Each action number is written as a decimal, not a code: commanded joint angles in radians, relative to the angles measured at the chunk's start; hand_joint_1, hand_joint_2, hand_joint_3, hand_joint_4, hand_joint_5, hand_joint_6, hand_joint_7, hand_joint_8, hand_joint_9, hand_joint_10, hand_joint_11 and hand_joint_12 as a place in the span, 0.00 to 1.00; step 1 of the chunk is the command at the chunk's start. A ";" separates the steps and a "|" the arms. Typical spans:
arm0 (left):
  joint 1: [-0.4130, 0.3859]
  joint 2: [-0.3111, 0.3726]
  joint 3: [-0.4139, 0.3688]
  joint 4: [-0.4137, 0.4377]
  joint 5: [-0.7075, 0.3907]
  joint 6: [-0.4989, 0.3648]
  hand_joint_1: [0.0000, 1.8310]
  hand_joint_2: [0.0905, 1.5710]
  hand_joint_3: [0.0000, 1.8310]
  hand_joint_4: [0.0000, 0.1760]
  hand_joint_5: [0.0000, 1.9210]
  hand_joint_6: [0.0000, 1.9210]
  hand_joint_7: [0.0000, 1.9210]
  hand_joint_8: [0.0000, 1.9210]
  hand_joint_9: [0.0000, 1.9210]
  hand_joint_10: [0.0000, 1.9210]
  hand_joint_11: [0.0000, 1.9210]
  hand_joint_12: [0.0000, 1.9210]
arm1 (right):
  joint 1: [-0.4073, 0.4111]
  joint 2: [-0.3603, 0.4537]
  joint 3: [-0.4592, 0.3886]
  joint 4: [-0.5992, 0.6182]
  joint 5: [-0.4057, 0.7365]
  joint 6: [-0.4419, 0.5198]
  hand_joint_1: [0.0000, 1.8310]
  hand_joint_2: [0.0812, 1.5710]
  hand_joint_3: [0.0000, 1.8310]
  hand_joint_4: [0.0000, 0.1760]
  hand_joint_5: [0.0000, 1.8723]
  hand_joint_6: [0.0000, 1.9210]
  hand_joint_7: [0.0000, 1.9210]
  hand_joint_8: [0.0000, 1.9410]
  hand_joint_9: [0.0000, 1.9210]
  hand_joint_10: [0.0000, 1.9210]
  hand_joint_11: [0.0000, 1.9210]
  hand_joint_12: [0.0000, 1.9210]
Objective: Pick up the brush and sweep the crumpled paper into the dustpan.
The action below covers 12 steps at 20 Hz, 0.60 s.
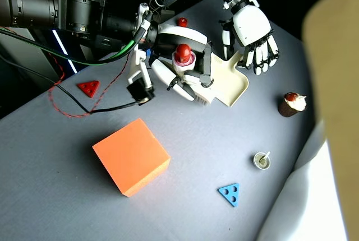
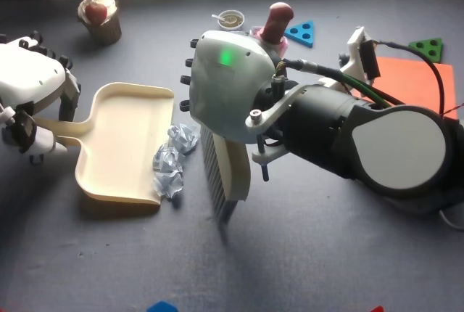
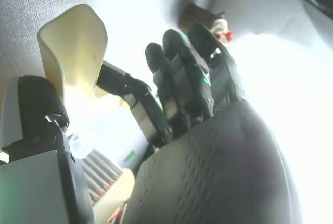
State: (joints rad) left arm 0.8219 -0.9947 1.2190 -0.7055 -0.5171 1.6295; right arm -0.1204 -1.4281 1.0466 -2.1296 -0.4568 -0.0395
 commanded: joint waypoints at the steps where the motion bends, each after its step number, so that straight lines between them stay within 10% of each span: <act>1: -0.002 -0.004 0.002 0.022 -0.099 0.004 0.60 0.68 0.00 0.00 0.53 0.48 0.30 0.00 0.24 0.00 0.03 0.41 | 0.020 0.005 0.007 -0.064 -0.030 -0.023 0.74 0.76 0.00 0.00 0.45 1.00 0.53 1.00 0.66 1.00 0.76 1.00; 12: -0.009 -0.007 0.000 0.029 -0.097 0.004 0.60 0.68 0.00 0.00 0.54 0.46 0.30 0.00 0.25 0.00 0.05 0.40 | 0.042 -0.084 0.103 0.050 -0.096 -0.096 0.74 0.75 0.00 0.00 0.44 1.00 0.54 1.00 0.66 1.00 0.76 1.00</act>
State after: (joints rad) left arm 0.8253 -0.9977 1.2190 -0.6949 -0.5144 1.6295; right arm -0.0937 -1.5196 1.1538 -2.0220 -0.4999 -0.1181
